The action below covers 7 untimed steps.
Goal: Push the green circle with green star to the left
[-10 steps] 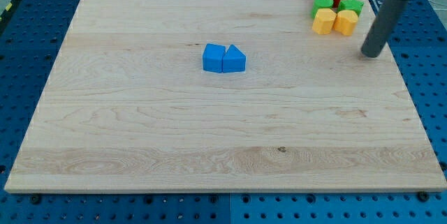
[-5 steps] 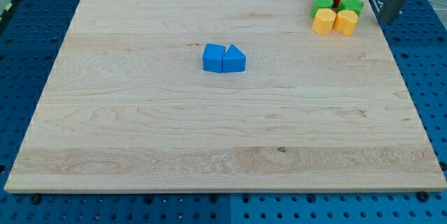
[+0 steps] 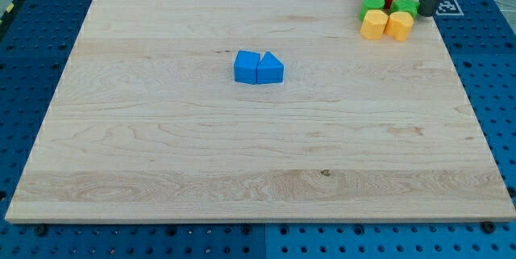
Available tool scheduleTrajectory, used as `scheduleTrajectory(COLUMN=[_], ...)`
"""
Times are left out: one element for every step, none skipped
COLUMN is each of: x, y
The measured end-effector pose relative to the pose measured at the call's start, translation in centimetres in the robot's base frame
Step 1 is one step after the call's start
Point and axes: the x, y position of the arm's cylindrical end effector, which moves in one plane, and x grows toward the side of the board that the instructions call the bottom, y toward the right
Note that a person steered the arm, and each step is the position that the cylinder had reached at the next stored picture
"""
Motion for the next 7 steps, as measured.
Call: scheduleTrajectory(x=[0.0, 0.0, 0.0, 0.0, 0.0, 0.0, 0.0], y=[-0.7, -1.2, -2.1, -3.2, -4.3, -4.7, -5.9])
